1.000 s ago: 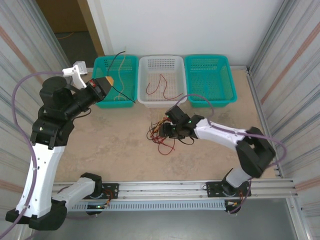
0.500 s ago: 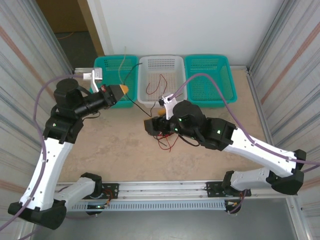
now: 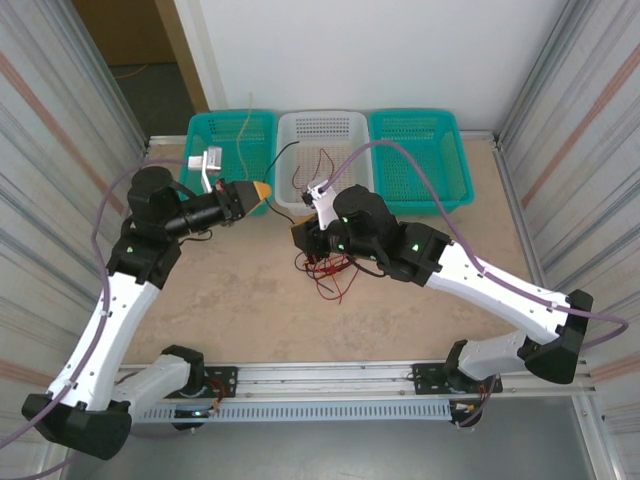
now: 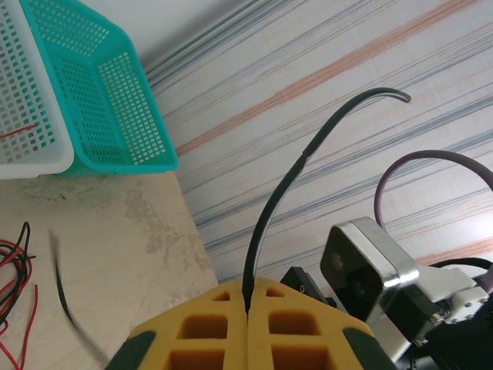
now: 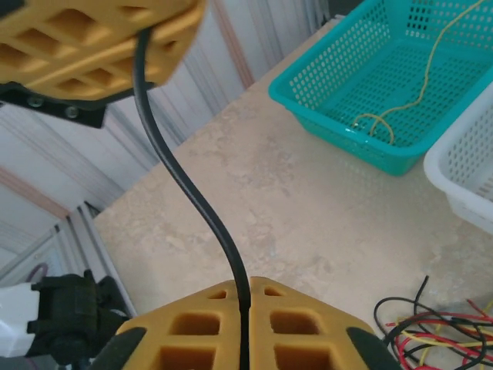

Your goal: Untangle the cables

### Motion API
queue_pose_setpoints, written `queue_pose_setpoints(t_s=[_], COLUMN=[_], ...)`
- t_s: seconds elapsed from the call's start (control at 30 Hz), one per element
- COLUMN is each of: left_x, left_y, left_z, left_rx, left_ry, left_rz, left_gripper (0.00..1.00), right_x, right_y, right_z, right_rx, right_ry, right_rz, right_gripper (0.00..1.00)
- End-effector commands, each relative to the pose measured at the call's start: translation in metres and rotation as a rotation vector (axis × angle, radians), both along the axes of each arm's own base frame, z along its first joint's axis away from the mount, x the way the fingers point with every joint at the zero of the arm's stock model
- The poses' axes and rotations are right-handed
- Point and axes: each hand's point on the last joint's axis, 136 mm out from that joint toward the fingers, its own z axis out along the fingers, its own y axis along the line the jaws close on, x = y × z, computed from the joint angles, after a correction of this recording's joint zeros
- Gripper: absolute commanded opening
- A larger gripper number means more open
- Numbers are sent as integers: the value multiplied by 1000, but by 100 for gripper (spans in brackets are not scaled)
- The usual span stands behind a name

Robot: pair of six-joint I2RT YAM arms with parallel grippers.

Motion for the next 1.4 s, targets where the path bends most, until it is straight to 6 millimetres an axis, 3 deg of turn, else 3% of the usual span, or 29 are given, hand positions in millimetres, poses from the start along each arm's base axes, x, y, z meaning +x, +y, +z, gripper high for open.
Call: queue_pose_setpoints(t_s=[0.0,0.07,0.2,0.3,0.43,0.57,0.67,0.73,0.77,0.8,0.87,0.9,1.03,1.17,1.23,1.37], left_x=[-2,4,13,11,7,3,1,2,1,1,-3,-5,-12,-11,-11,-7], left_y=[-1,6,27,34,42,43,39,34,32,30,25,24,19,9,3,-9], left_z=[3,-9,-31,-44,-75,-108,-138,-154,-160,-164,-170,-173,-187,-203,-212,-225], left_rx=[-37,3,86,120,175,217,245,257,261,263,281,307,412,463,484,486], left_ry=[-20,-4,12,1,37,76,136,184,204,224,244,246,254,267,268,277], left_rz=[-28,19,150,187,223,226,206,180,169,153,128,122,116,100,95,81], left_gripper=[0,1,51,67,73,74,73,69,68,67,67,67,69,66,65,61], right_x=[0,6,35,80,155,227,276,303,310,316,318,315,290,233,201,134], right_y=[4,-1,-25,-63,-131,-189,-223,-247,-259,-270,-284,-286,-269,-236,-217,-159], right_z=[-2,-4,3,11,10,-8,-37,-67,-81,-94,-108,-108,-91,-95,-101,-125], right_rx=[10,9,4,-23,-41,-56,-111,-162,-188,-217,-262,-275,-247,-296,-339,-333], right_ry=[-14,-9,-7,6,82,168,237,300,335,370,411,406,335,305,264,212], right_rz=[24,-12,-125,-275,-509,-662,-751,-817,-849,-883,-922,-933,-896,-830,-807,-655], right_gripper=[0,0,0,0,0,0,5,11,16,27,54,58,59,64,73,74])
